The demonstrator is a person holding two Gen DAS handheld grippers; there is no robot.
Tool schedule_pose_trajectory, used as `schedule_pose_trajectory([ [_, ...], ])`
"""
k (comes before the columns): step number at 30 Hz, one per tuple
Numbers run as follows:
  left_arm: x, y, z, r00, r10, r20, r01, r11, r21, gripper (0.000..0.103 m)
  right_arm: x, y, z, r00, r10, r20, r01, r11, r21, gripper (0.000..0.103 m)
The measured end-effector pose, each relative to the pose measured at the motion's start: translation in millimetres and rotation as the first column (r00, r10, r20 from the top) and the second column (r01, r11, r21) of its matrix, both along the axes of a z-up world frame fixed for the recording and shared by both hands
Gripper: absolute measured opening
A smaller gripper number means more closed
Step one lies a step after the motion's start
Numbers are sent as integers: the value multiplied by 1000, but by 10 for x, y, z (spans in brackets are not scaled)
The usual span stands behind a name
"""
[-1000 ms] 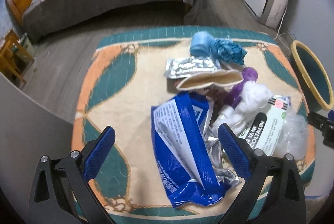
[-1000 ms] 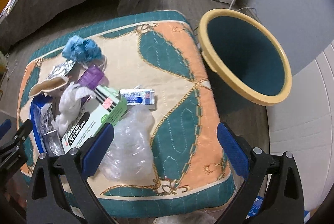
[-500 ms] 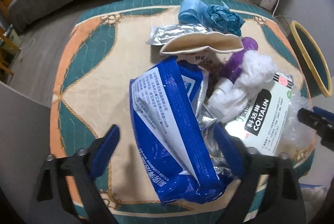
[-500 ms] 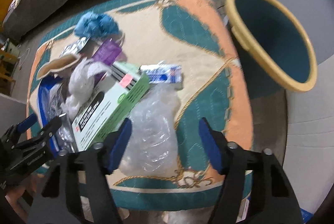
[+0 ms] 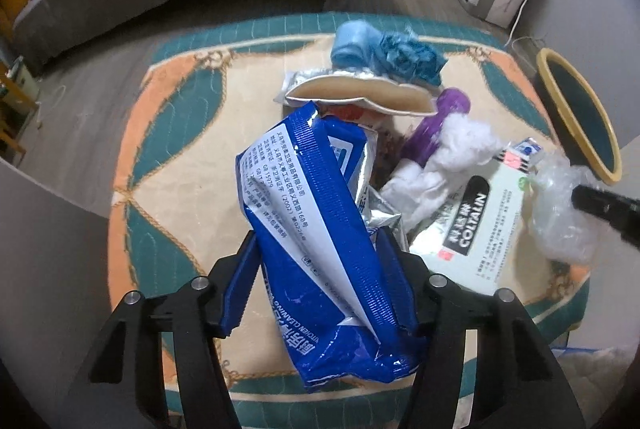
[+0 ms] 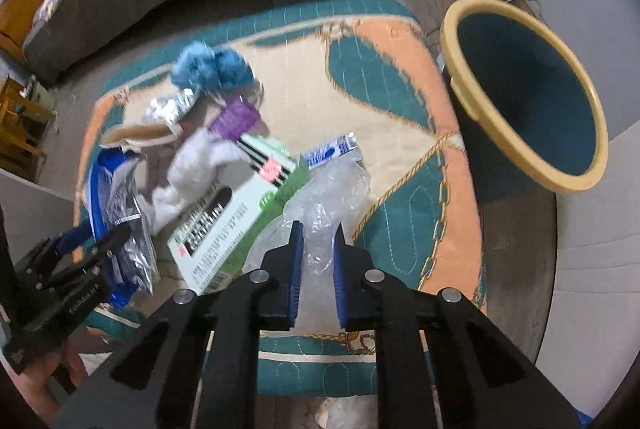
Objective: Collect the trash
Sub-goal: 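Grasp the blue snack bag with the left tool while the right tool grasps the clear plastic bag, then lift both bags and carry them toward the yellow bin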
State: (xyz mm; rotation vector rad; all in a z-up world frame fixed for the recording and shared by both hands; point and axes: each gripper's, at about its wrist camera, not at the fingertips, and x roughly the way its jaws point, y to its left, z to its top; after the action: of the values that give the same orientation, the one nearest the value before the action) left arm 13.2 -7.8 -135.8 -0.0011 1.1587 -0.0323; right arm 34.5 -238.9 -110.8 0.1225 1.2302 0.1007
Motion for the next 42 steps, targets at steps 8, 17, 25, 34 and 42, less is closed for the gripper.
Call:
schedule_pose_trajectory([
  [8,-116,-74,372,993,-14,118,15,1000,-2,59,-20,-133,326,995,-24,95,21,999,33,13],
  [17,-160,-172,736,961,-55,271,48,998,29,59,-1,-225,612,982,-28,187,18,998,54,13],
  [25,-137,-227,900,943,-77,325,77,997,14,59,13,-246,750,968,-13,250,11,1000,7,13],
  [34,-117,-265,954,938,-82,338,91,996,-9,59,37,-284,898,951,7,308,1,1000,-27,13],
  [42,-145,-428,1025,920,-135,367,138,990,18,60,10,-398,1090,936,-1,352,3,1000,-5,13],
])
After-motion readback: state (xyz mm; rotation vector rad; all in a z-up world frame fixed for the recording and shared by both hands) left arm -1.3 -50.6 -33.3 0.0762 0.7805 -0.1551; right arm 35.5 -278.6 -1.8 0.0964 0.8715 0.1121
